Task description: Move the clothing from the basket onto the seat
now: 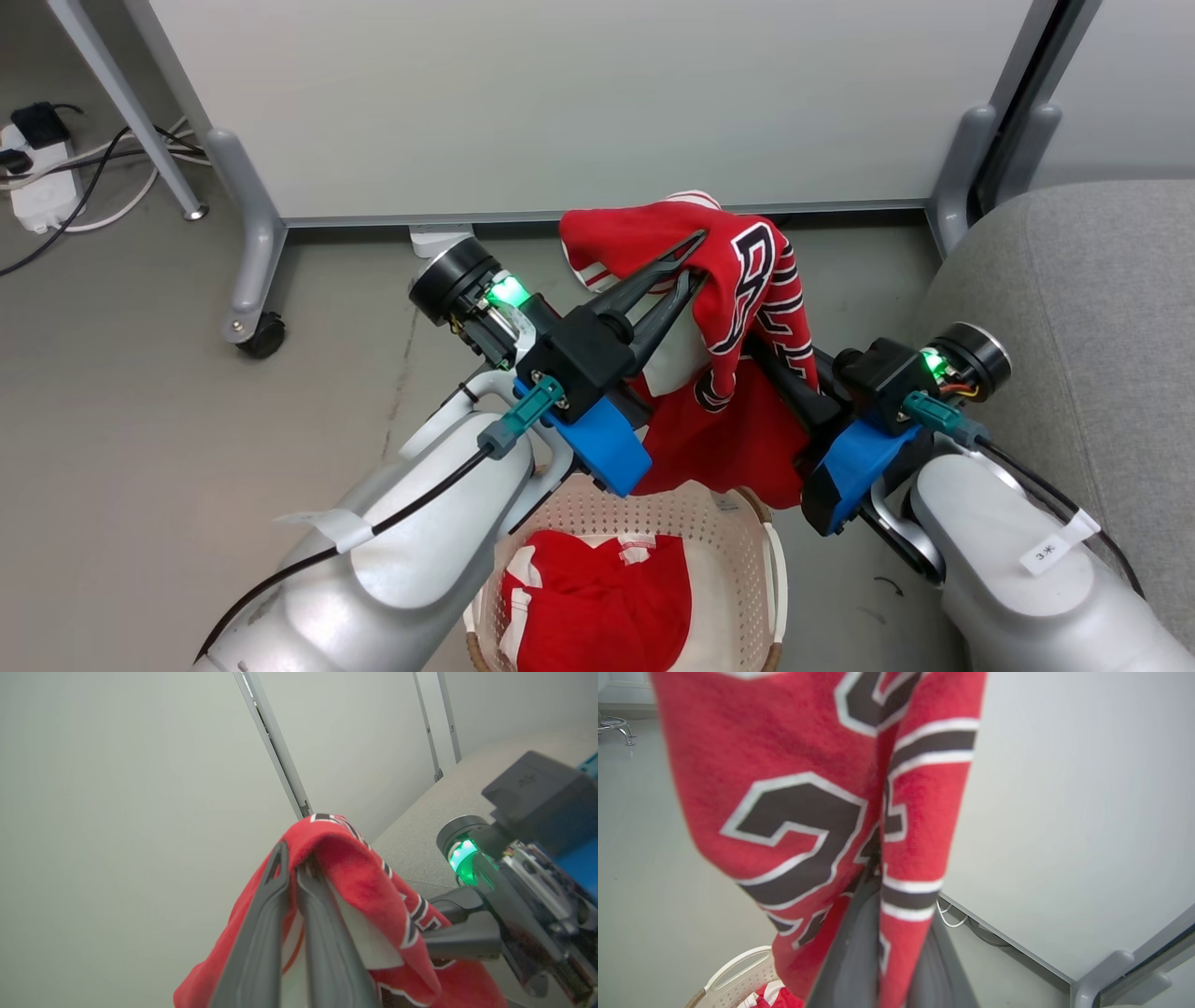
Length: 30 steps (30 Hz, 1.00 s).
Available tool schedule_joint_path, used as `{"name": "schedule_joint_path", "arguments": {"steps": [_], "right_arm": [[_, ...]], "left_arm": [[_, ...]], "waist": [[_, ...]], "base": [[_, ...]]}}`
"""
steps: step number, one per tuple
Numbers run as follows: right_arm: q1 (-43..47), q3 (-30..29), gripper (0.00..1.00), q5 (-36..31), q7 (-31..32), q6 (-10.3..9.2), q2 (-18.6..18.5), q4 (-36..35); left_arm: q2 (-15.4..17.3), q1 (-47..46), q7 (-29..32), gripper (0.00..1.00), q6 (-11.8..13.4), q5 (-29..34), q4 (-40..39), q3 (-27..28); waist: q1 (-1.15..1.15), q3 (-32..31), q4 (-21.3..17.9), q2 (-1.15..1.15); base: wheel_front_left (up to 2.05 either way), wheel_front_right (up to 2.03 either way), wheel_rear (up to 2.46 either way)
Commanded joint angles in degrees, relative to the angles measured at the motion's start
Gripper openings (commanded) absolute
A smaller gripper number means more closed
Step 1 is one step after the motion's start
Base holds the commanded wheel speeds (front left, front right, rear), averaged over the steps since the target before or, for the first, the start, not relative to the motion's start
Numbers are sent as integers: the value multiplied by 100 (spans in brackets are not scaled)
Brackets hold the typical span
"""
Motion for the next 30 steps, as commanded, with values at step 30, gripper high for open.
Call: {"name": "schedule_joint_path", "arguments": {"steps": [30], "right_arm": [[749,-1922,0,-611,-21,2,158,-743]], "left_arm": [[282,400,-29,100,63,144,-64,28]], "waist": [[0,464,-589,0]], "base": [[0,0,0]]}}
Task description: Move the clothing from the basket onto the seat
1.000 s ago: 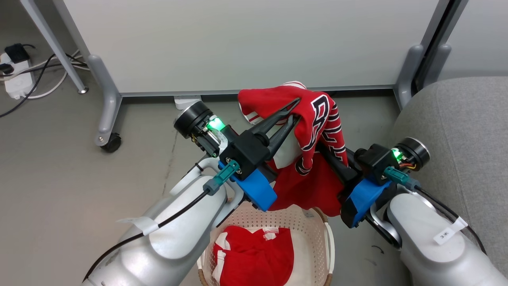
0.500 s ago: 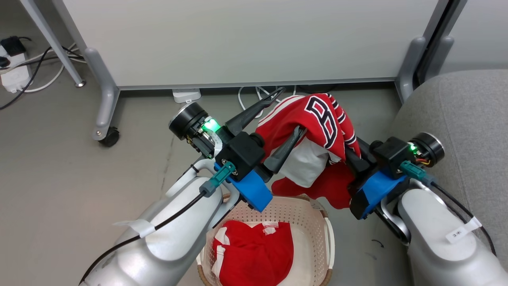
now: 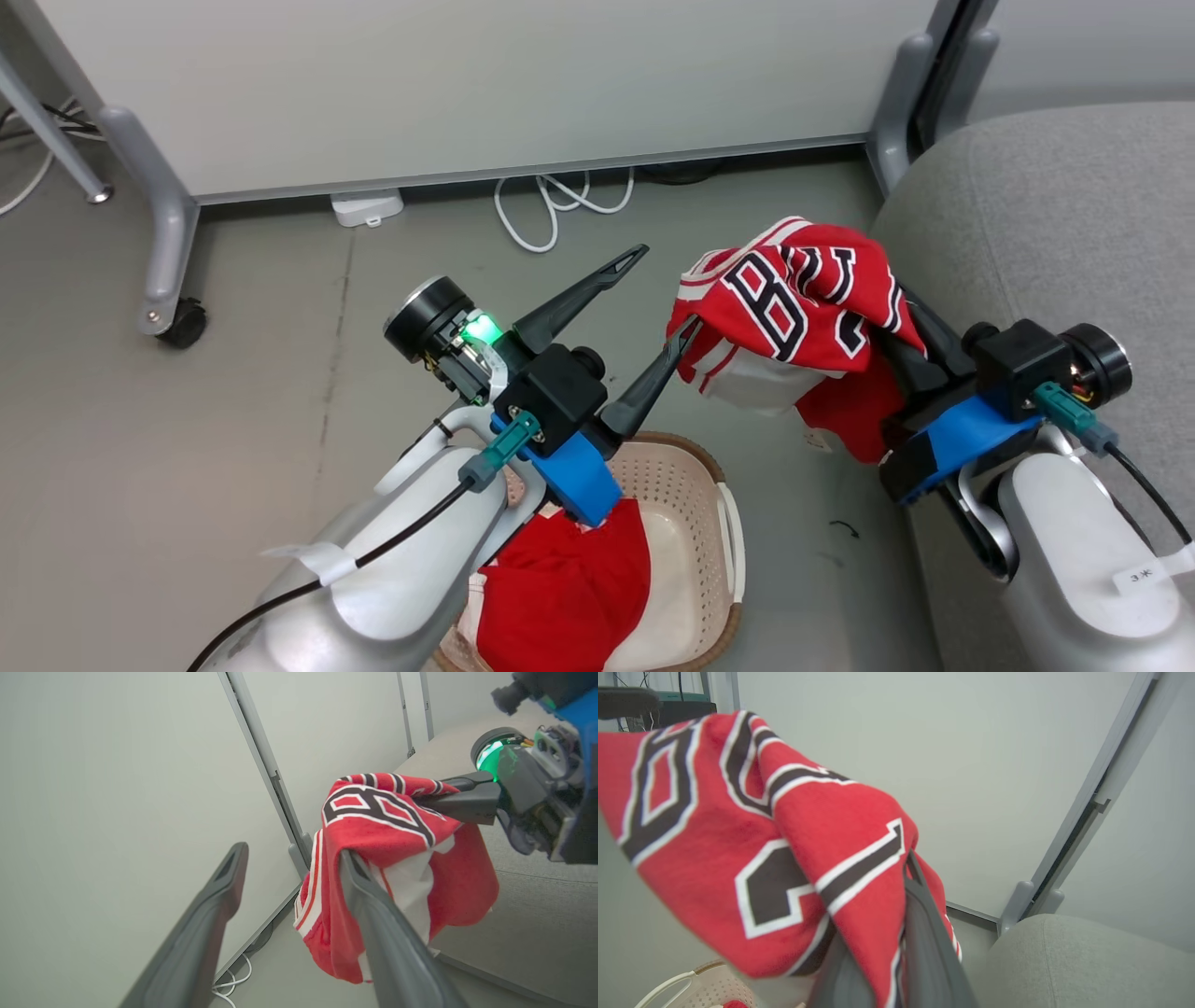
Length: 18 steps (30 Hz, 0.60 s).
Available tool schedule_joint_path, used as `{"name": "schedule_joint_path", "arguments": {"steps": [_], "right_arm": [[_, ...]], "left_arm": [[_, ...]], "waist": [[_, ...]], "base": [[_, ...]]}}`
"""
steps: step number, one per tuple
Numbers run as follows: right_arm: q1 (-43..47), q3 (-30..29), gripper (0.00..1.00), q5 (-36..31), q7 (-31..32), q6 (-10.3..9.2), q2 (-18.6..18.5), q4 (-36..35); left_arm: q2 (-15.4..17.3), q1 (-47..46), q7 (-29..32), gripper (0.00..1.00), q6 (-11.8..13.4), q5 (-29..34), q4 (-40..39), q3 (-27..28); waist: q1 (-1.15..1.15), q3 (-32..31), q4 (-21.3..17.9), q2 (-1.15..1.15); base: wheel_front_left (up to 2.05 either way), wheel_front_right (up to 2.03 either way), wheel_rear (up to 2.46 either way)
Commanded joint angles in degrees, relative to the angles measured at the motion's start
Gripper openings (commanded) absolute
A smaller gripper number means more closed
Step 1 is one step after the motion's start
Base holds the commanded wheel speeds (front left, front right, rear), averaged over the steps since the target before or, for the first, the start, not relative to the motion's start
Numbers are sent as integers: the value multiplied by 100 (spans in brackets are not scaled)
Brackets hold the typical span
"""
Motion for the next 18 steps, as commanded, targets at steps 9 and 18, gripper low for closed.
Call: {"name": "schedule_joint_path", "arguments": {"steps": [9,18], "right_arm": [[208,-529,0,-204,-22,3,145,-310],[393,-815,0,-281,-22,3,273,-542]], "left_arm": [[93,154,-28,100,-15,12,-69,-23],[137,180,-28,100,-36,0,-90,-112]], "waist": [[0,246,-632,0],[0,323,-1234,0]], "base": [[0,0,0],[0,0,0]]}}
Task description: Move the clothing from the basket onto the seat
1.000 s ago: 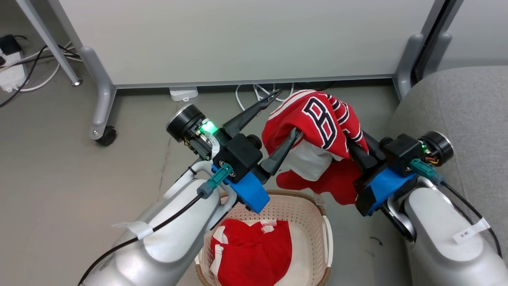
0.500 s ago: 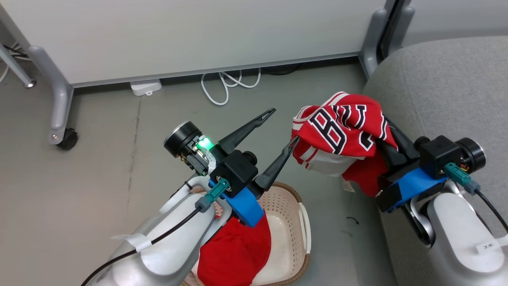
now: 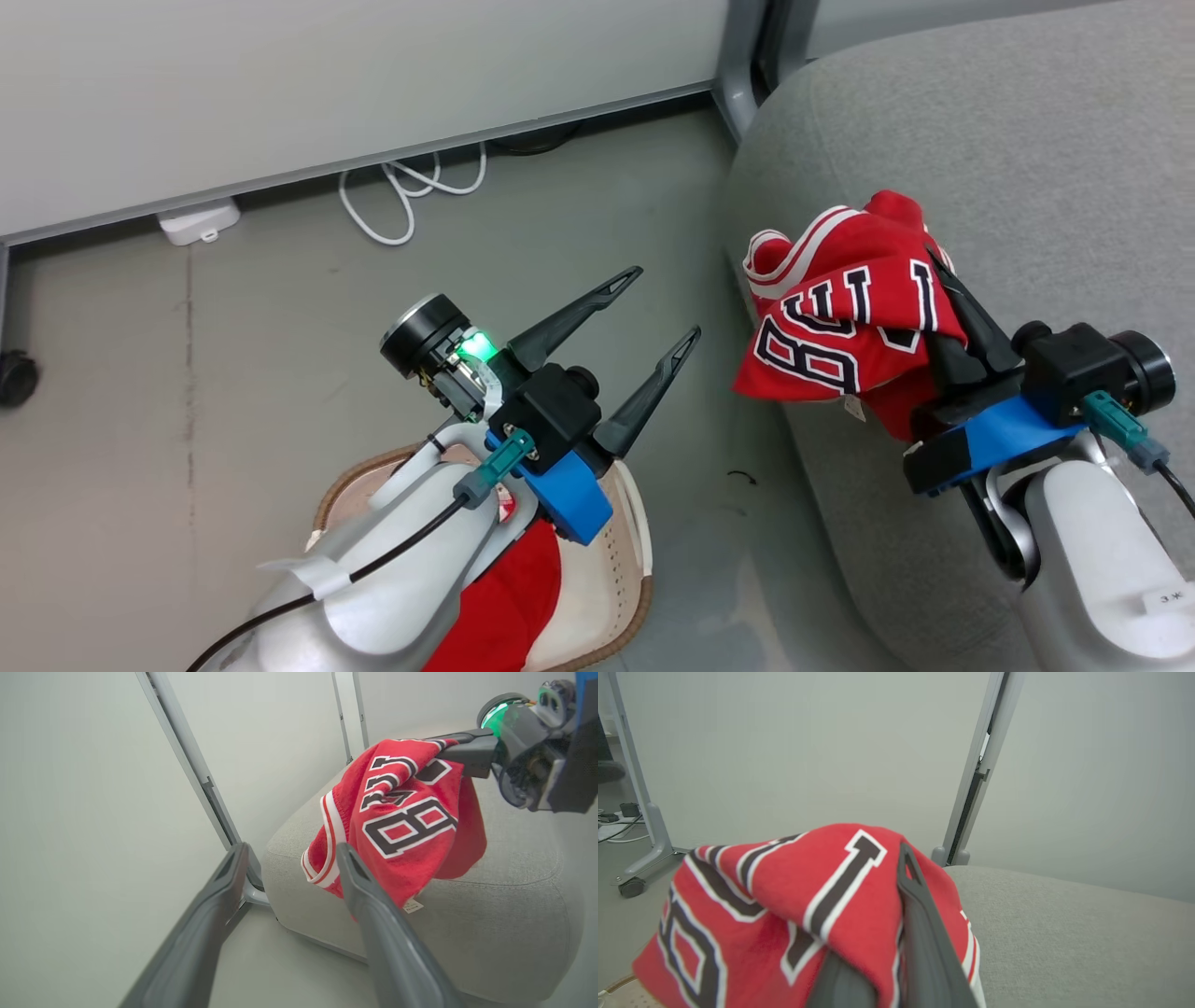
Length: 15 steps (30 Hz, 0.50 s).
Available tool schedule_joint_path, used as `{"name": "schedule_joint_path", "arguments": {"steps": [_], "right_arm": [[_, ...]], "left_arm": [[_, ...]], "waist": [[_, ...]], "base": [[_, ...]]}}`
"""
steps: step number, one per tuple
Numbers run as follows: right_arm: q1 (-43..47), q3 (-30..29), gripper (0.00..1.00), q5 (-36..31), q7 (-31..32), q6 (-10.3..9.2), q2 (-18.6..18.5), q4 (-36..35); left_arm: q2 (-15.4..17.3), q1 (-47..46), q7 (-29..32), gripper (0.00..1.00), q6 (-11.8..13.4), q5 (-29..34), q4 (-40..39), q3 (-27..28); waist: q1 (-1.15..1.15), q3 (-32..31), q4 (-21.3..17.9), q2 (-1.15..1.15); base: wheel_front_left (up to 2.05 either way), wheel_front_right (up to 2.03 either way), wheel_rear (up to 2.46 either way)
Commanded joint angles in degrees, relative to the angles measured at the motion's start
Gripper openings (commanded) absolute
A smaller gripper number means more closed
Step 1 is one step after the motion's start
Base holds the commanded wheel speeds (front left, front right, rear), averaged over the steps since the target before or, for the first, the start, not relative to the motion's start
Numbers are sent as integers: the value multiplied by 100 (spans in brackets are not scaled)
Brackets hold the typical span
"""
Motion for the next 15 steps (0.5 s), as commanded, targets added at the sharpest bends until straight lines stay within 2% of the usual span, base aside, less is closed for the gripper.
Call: {"name": "schedule_joint_path", "arguments": {"steps": [1,15], "right_arm": [[94,-55,0,-10,-22,3,30,-49],[575,-546,0,-73,-22,3,220,-336]], "left_arm": [[14,49,-28,100,-20,-6,-15,-25],[-95,92,-28,100,-50,-115,-20,-228]], "waist": [[0,33,-183,0],[0,94,-565,0]], "base": [[0,0,0],[0,0,0]]}}
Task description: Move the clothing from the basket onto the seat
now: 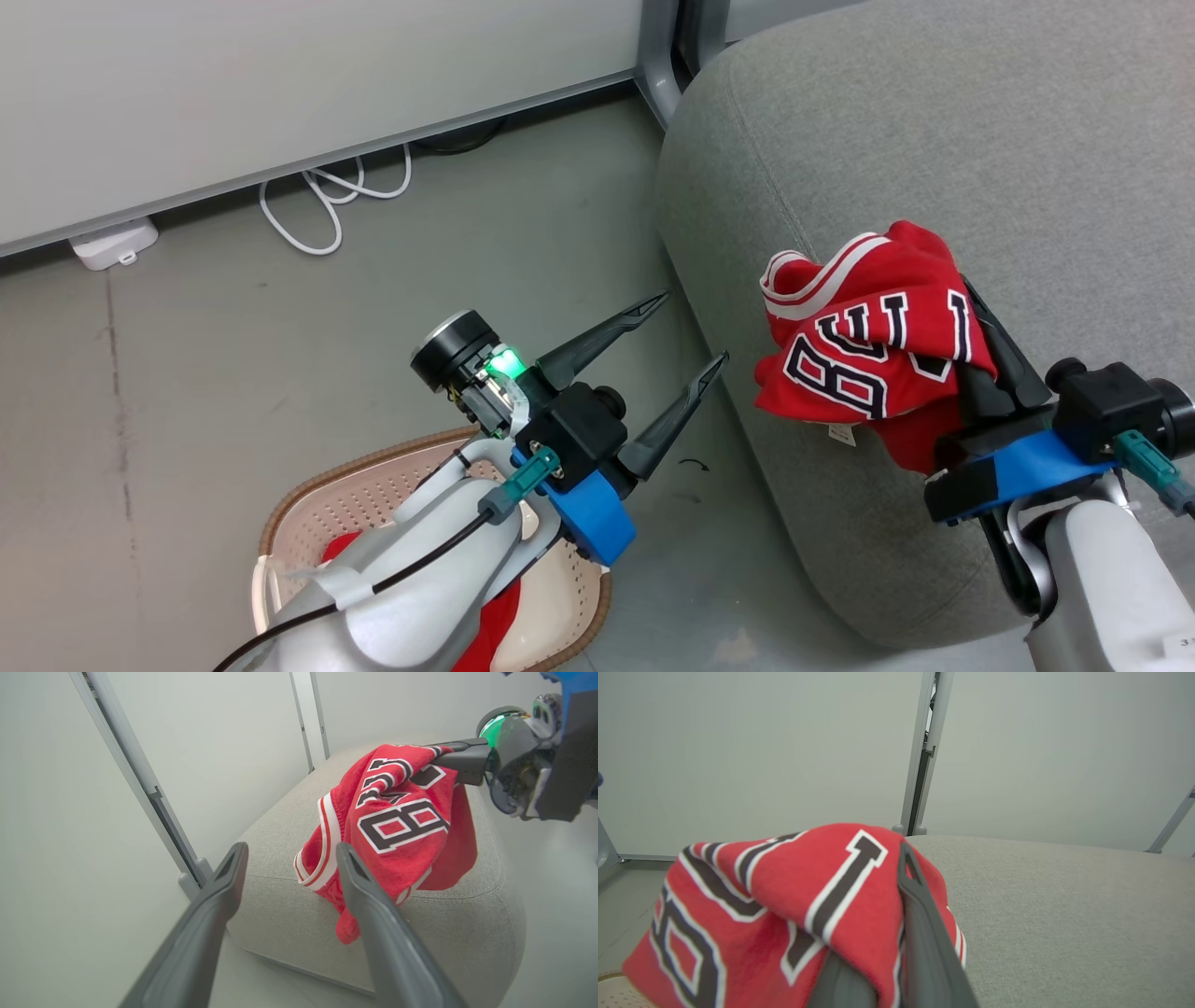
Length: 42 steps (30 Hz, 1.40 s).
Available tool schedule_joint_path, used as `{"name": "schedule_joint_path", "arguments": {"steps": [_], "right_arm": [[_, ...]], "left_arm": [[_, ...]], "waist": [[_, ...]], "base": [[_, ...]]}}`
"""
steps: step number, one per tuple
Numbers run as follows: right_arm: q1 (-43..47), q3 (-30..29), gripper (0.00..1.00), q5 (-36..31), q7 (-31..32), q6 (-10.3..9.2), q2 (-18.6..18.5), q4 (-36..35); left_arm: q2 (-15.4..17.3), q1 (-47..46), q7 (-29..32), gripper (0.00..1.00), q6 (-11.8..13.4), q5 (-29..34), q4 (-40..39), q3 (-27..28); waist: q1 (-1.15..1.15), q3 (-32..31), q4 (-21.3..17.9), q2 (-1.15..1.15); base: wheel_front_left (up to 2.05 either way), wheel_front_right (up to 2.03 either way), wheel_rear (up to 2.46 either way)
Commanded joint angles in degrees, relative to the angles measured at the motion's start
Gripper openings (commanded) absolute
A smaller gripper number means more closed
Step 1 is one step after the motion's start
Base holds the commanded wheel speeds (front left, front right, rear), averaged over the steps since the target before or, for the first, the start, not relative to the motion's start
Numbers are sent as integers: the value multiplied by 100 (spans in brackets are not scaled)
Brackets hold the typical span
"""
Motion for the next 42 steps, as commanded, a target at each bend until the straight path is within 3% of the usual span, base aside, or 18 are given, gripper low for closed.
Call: {"name": "schedule_joint_path", "arguments": {"steps": [1,13,23,29,35,42], "right_arm": [[68,-31,0,-28,-22,3,33,-58],[-365,-257,0,-155,-22,3,77,-541],[-1959,-903,0,-245,-22,2,-198,-756],[-2992,-1519,0,-337,-22,2,-616,-718],[-3747,-2164,0,-333,-21,2,-1208,-251],[-3892,-2696,0,-267,-22,2,-1612,594]], "left_arm": [[9,49,-28,100,-26,-38,-28,7],[97,-60,-28,100,20,-86,-301,357],[248,-422,-28,100,-5,39,-508,465],[347,-785,-28,100,-27,115,-625,401],[439,-1116,-28,100,-35,167,-743,362],[502,-1281,-28,100,-41,204,-844,339]], "waist": [[0,6,-13,0],[0,260,99,0],[0,1185,297,0],[0,1916,431,0],[0,2509,519,0],[0,2866,590,0]], "base": [[0,0,0],[0,0,0],[0,0,0],[0,0,0],[0,0,0],[0,0,0]]}}
